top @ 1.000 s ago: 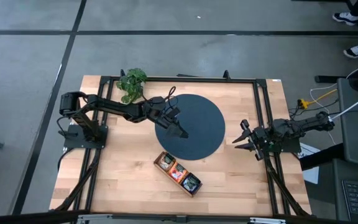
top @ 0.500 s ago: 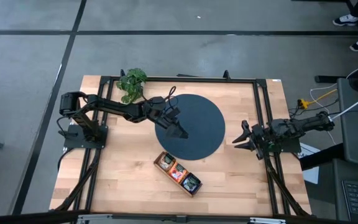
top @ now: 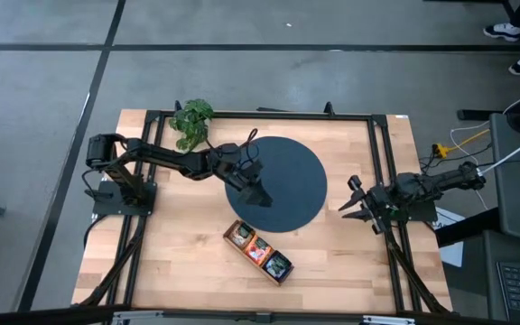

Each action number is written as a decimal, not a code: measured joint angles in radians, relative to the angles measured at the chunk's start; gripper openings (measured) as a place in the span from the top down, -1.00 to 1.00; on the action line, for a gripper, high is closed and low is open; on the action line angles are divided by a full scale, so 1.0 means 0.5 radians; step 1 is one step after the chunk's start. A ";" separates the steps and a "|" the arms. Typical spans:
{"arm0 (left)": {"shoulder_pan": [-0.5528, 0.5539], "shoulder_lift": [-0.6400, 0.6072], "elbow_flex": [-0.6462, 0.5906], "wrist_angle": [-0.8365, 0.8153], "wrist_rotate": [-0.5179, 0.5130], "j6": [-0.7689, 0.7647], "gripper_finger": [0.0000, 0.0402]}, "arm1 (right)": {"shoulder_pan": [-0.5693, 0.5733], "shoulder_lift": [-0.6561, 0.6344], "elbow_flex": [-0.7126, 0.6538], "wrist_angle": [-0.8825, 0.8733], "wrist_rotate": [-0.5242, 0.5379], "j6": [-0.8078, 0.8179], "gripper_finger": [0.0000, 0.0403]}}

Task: Pick & Place Tea
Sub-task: Return to Home Position

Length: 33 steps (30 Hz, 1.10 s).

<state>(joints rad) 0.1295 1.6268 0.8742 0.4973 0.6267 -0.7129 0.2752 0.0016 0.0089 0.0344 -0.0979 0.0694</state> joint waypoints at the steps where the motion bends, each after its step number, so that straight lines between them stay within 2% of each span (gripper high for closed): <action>1: -0.003 0.000 0.000 0.000 0.001 -0.012 0.22 | 0.000 0.004 -0.004 0.014 0.005 -0.018 0.49; 5: -0.011 0.000 0.000 0.000 0.001 -0.068 0.22 | 0.000 -0.001 -0.002 0.057 0.032 -0.144 0.49; 15: -0.011 0.000 0.000 -0.001 0.000 -0.081 0.22 | 0.000 0.004 -0.003 0.000 0.021 -0.199 0.49; 21: -0.011 0.000 0.000 -0.001 -0.010 0.016 0.22 | 0.000 0.004 -0.003 -0.001 0.019 0.059 0.49; 25: -0.011 0.000 0.000 -0.001 -0.018 0.078 0.22 | -0.001 0.005 -0.003 -0.001 0.018 0.117 0.49; 26: -0.011 0.000 0.000 -0.001 -0.019 0.099 0.22 | 0.000 0.005 -0.003 0.001 0.053 0.167 0.49; 30: -0.030 0.000 0.000 0.000 -0.030 0.232 0.22 | -0.002 0.006 -0.003 0.016 0.437 0.500 0.49; 33: -0.063 0.000 0.000 -0.001 -0.030 0.288 0.22 | -0.001 0.005 -0.003 0.030 0.488 0.585 0.49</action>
<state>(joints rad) 0.0980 1.6268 0.8742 0.4969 0.6117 -0.5688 0.2749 0.0040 0.0074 0.0495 0.1459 0.3616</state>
